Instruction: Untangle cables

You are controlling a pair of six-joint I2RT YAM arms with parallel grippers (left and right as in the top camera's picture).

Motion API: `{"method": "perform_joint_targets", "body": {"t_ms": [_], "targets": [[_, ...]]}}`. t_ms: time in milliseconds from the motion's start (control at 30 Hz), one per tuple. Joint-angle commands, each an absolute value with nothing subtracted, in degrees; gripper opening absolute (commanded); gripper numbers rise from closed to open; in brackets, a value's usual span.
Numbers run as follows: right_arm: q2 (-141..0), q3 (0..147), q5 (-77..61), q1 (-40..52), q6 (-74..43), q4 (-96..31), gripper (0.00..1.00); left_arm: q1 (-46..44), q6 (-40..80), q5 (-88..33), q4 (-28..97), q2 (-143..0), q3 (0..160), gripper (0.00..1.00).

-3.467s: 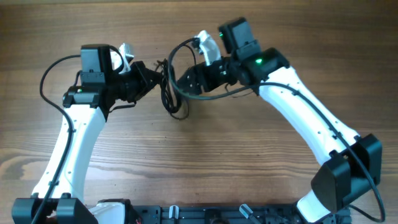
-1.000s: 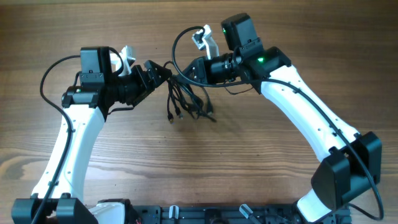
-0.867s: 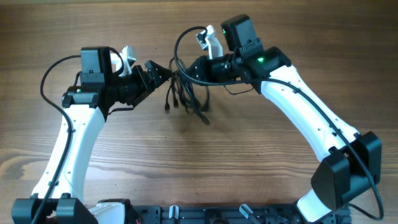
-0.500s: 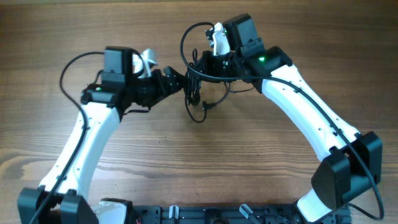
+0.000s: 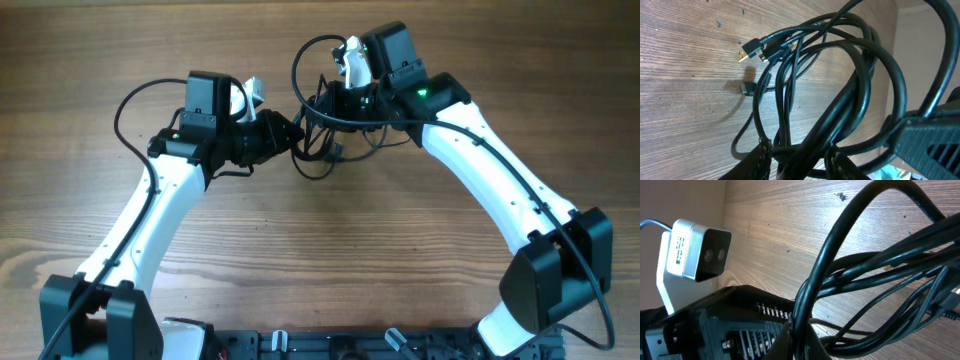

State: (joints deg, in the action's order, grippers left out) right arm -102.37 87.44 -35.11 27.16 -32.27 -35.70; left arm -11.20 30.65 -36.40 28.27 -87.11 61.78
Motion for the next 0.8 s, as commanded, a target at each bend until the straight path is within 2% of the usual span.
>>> {"method": "perform_joint_targets", "body": {"t_ms": [0, 133, 167, 267, 367, 533, 767], "targets": [[-102.2, 88.2, -43.2, 27.8, -31.2, -35.2, 0.05, -11.4, 30.2, -34.6, 26.7, -88.0, 61.8, 0.36], [-102.2, 88.2, -47.5, 27.8, -29.9, -35.7, 0.04, -11.4, 30.3, -34.6, 23.6, -88.0, 61.8, 0.35], [-102.2, 88.2, -47.8, 27.7, -29.4, -35.9, 0.04, -11.5, 30.5, -34.9, 22.5, -88.0, 61.8, 0.33], [-102.2, 88.2, -48.7, 27.4, -28.8, -36.7, 0.04, -11.5, 30.5, -35.5, 20.9, -88.0, 61.8, 0.15], [-101.3, 88.2, -50.0, 26.4, -28.6, -36.7, 0.04, -11.5, 30.5, -35.2, 21.0, -88.4, 61.8, 0.07], [-96.0, 88.3, -49.1, 23.9, -26.9, -36.5, 0.04, -11.5, 32.0, -34.0, 21.9, -90.9, 61.8, 0.04], [-84.8, 88.3, -38.7, 20.2, -25.4, -37.1, 0.04, -11.5, 33.4, -34.3, 22.0, -93.6, 61.8, 0.04]]}}
